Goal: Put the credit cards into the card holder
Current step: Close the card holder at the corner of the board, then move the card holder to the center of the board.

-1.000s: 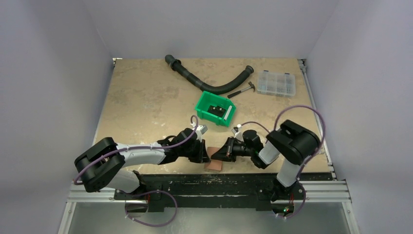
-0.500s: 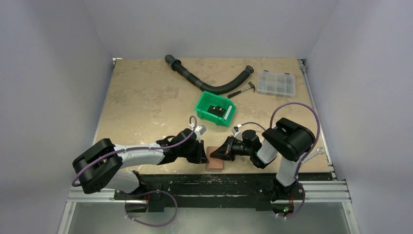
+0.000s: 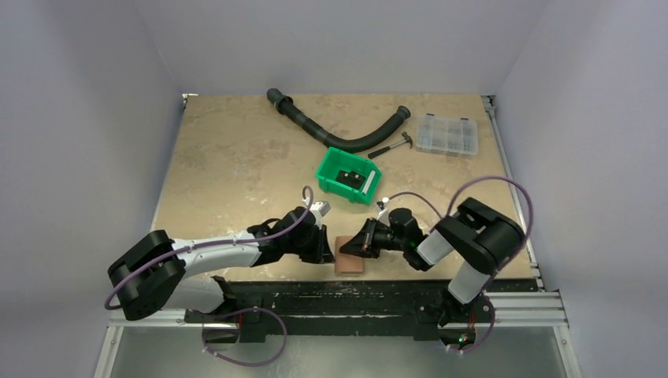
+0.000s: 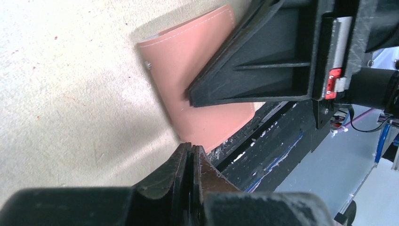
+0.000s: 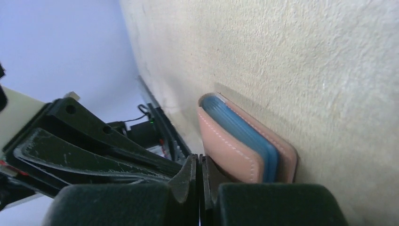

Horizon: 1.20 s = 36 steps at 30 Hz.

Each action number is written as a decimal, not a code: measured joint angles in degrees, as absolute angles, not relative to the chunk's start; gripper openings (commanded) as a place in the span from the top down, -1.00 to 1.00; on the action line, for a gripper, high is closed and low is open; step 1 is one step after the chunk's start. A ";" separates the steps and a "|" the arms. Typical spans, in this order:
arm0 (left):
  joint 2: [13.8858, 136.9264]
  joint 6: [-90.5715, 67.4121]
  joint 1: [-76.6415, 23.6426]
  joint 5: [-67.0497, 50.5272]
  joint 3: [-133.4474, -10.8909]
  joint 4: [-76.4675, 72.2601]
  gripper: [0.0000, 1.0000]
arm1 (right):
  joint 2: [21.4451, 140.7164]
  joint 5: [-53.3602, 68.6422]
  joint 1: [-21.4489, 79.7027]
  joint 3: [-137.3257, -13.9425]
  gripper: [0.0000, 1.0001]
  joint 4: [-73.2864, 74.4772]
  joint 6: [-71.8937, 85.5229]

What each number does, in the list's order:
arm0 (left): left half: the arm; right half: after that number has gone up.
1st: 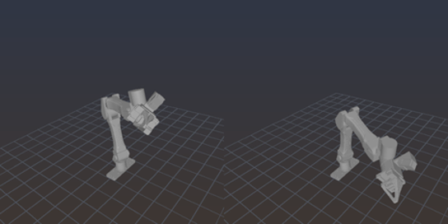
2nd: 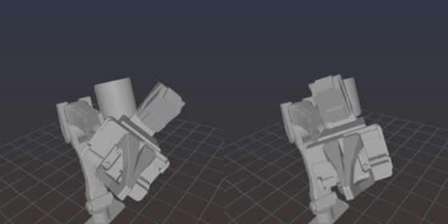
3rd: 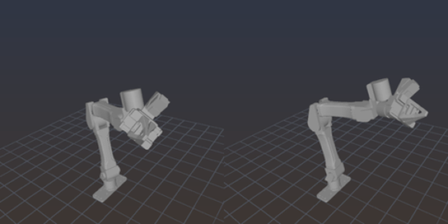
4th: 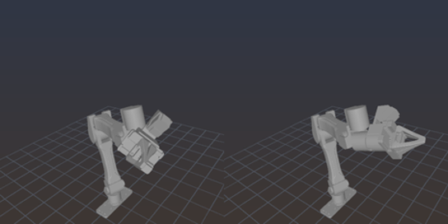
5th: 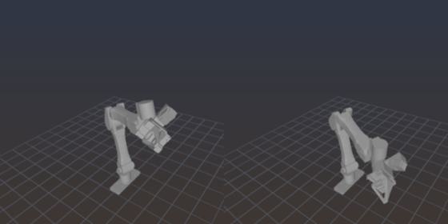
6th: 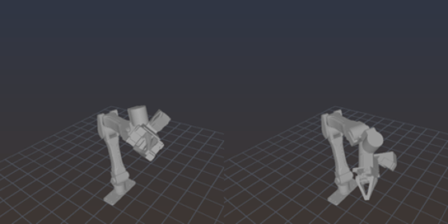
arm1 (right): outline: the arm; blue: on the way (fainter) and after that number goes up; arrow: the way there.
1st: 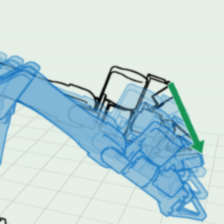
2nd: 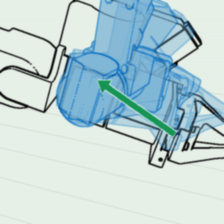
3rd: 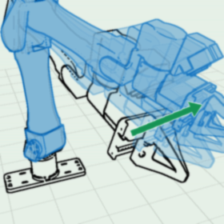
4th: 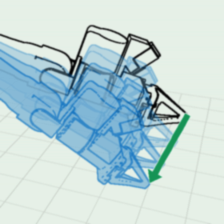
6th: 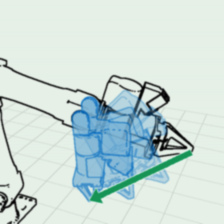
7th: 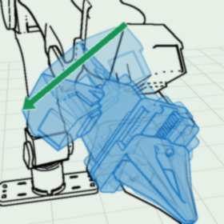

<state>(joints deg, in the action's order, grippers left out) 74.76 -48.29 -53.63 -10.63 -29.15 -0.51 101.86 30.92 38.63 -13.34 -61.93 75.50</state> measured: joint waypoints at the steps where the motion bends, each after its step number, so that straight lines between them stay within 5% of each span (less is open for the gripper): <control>1: 74.39 -48.16 -53.63 -10.35 -29.43 0.43 1.00 | 98.65 30.17 38.72 -13.67 0.65 -57.52 73.58; 7: 73.67 -46.89 -53.60 -8.95 -31.40 3.18 1.00 | 76.88 22.61 38.72 -21.63 -0.20 -21.91 59.61; 13: 75.88 -46.85 -53.36 -9.21 -32.12 2.70 0.97 | 69.82 16.29 38.61 -32.97 -0.44 2.76 49.50; 17: 78.37 -46.85 -53.32 -9.82 -32.42 1.78 0.60 | 72.36 11.92 39.18 -35.99 -0.74 14.96 46.50; 21: 79.70 -46.85 -53.32 -10.24 -32.49 0.49 0.36 | 72.36 9.87 39.38 -35.99 -0.69 22.31 45.58; 29: 81.17 -46.85 -53.30 -10.48 -32.69 -0.47 0.27 | 74.72 9.96 39.59 -35.66 -0.60 21.34 45.08; 32: 81.19 -46.85 -53.30 -10.48 -32.69 -0.64 0.27 | 76.31 10.00 39.75 -35.66 -0.35 20.36 45.01; 36: 81.23 -46.85 -53.30 -10.48 -32.69 -0.73 0.28 | 77.89 10.26 39.99 -35.79 0.21 18.33 45.28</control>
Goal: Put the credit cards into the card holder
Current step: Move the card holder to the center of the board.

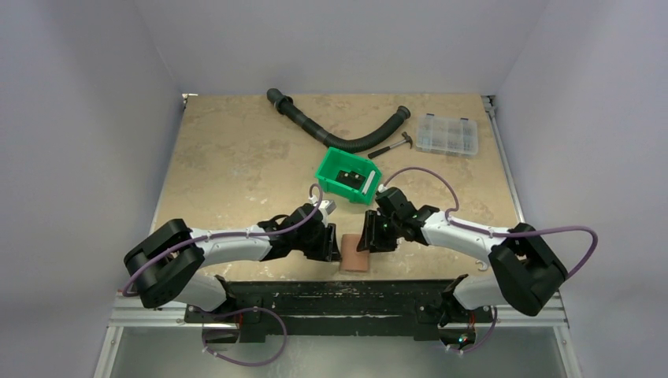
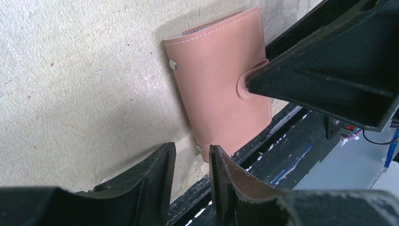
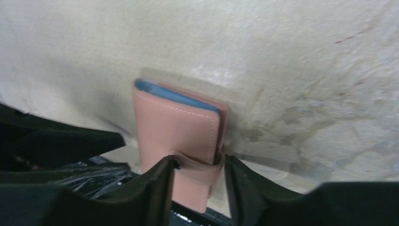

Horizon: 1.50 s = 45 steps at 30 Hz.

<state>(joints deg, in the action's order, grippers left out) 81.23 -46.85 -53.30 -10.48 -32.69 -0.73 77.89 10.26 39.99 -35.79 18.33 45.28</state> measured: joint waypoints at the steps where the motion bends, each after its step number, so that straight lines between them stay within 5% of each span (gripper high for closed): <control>1: 81.23 -46.85 -53.30 -10.48 -32.69 -0.73 0.28 | 78.00 10.63 40.14 -35.83 0.31 17.52 45.52; 11: 80.18 -46.68 -52.97 -9.87 -32.71 0.69 0.28 | 76.42 12.73 40.18 -34.46 0.42 15.03 45.54; 21: 66.74 -42.78 -46.39 -4.89 -37.78 13.67 0.25 | 76.71 17.67 40.47 -32.64 0.75 9.67 47.94; 30: 60.40 -39.53 -45.71 2.00 -47.13 23.35 0.22 | 88.84 13.52 48.84 -40.91 1.00 2.20 54.83; 41: 54.04 -39.57 -45.69 7.75 -49.15 33.19 0.22 | 113.99 5.41 58.61 -73.23 0.85 -1.89 61.14; 44: 50.59 -39.88 -45.71 11.57 -51.59 36.25 0.18 | 119.98 6.20 59.81 -81.32 0.60 -2.31 60.95; 45: 49.23 -39.92 -45.69 13.52 -52.47 37.82 0.16 | 120.95 6.94 60.01 -82.72 0.29 -2.59 60.64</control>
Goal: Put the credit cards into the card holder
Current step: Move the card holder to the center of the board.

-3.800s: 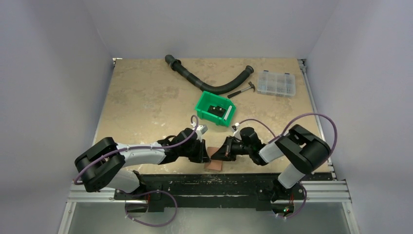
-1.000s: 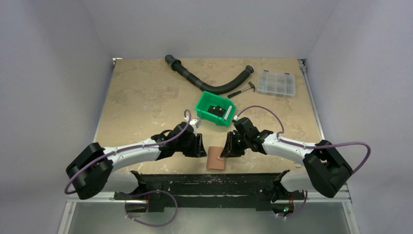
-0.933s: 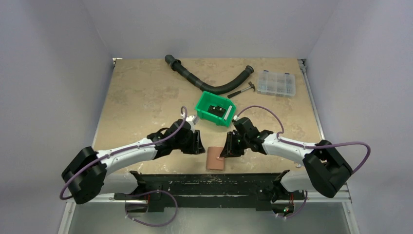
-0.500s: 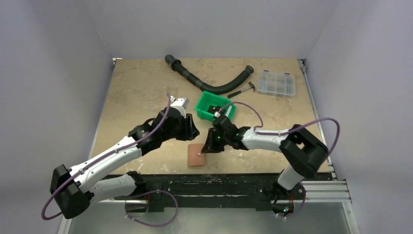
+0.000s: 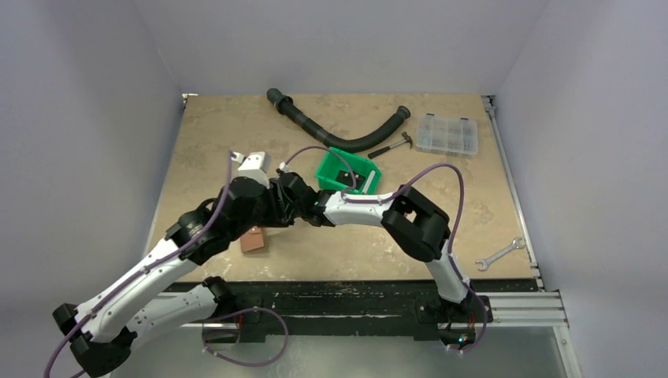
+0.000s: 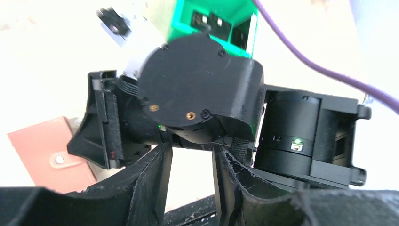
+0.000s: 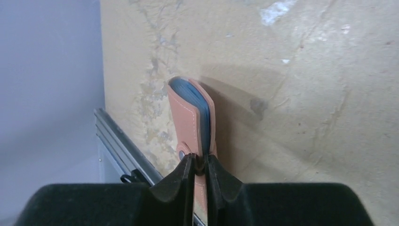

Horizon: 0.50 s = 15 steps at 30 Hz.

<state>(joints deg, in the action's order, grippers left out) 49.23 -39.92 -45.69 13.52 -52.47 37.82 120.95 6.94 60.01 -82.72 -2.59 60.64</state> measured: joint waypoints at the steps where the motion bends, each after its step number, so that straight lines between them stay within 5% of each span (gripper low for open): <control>1: 47.75 -40.05 -45.50 15.09 -53.10 38.76 0.12 | 121.51 7.18 60.07 -83.57 0.13 -2.63 60.03; 6: 41.25 -41.28 -45.50 21.78 -55.27 41.78 -0.04 | 119.04 7.66 59.59 -83.68 -0.41 -0.01 53.58; 15: 38.39 -41.36 -45.50 27.90 -56.16 43.62 -0.13 | 101.41 7.64 52.66 -73.43 -0.56 8.56 40.60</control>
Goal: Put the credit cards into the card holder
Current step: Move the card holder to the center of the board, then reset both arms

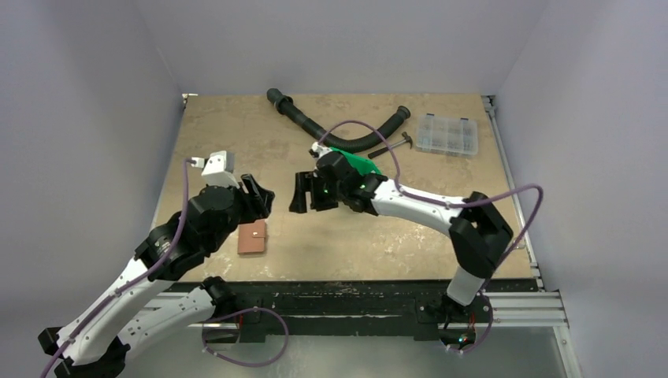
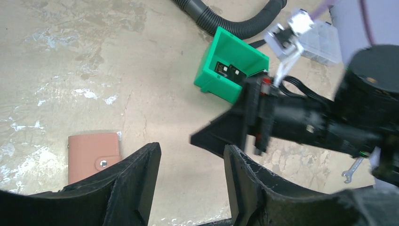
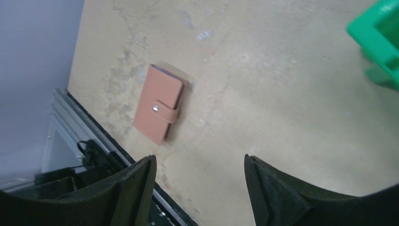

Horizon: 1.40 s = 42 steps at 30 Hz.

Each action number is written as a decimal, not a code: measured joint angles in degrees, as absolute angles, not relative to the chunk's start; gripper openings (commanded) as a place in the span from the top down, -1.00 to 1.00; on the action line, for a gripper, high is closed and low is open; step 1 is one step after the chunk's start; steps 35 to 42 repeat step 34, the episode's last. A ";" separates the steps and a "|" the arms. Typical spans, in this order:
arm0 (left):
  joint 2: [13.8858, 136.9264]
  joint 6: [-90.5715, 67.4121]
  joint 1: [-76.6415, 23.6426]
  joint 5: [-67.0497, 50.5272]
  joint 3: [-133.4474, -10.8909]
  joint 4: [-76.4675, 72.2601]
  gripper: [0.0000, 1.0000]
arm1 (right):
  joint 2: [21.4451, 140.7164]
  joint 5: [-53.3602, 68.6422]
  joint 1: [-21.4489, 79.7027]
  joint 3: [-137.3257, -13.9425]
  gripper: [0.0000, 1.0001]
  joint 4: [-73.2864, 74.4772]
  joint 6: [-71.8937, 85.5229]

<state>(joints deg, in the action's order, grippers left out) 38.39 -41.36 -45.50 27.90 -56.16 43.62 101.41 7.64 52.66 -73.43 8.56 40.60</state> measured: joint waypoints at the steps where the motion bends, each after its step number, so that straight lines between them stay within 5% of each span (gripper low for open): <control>1: 38.83 -41.36 -45.50 27.92 -56.16 43.59 -0.14 | 99.15 6.94 52.45 -71.68 -0.60 9.85 39.64; 7: 40.51 -40.71 -45.50 28.21 -56.55 43.11 -0.19 | 85.60 -1.65 52.86 -67.16 -0.97 22.41 35.48; 23: 45.36 -16.99 -45.50 31.90 -84.20 27.75 -0.34 | 53.87 -33.04 52.05 -97.51 -0.98 34.02 14.57; 42: 48.73 -8.78 -45.50 34.44 -94.63 26.22 -0.36 | 45.08 -37.82 52.05 -99.74 -0.98 25.04 5.19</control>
